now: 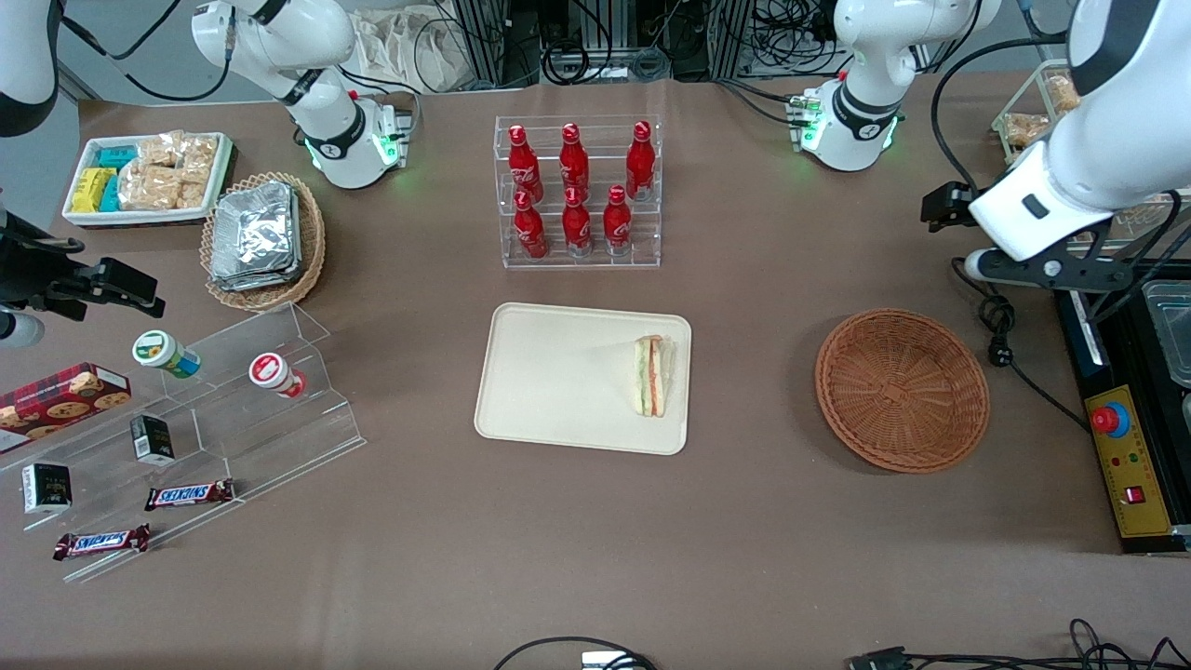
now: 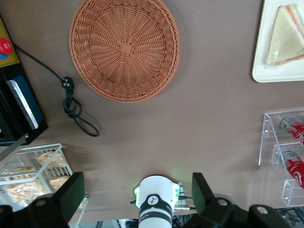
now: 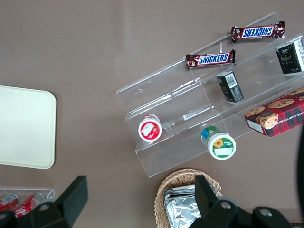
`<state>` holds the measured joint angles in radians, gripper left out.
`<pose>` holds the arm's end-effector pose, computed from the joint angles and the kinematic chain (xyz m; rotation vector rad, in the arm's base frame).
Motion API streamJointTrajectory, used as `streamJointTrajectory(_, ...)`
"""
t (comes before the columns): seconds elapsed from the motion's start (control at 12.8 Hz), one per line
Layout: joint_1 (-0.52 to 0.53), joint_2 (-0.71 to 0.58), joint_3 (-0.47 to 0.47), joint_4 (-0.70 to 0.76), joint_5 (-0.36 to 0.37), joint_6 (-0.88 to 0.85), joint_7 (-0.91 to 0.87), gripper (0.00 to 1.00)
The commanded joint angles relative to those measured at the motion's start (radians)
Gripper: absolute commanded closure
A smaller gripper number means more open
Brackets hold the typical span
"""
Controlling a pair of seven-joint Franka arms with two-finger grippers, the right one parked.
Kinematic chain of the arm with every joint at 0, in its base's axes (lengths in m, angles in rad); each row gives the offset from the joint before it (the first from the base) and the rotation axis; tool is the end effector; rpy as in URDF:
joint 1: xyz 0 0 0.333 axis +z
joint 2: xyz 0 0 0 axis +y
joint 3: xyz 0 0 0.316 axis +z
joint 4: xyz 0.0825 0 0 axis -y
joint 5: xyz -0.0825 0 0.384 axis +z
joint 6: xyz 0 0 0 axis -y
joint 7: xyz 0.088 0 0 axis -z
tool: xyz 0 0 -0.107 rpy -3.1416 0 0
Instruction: Place sandwich from basket to tray
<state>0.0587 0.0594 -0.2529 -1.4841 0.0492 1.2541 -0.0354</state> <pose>0.5280 -0.0929 0.6099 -3.0360 0.2311 0.4319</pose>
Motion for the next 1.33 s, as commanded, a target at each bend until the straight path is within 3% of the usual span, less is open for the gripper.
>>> streamJointTrajectory(0.0,-0.101,-0.124,0.153,-0.171,-0.040,0.100,0.051,0.00)
streamJointTrajectory(0.39,-0.097,-0.174,0.156,-0.249,-0.042,0.247,0.051,0.00)
streamJointTrajectory(1.25,-0.076,-0.153,0.184,-0.167,-0.038,0.245,0.080,0.00)
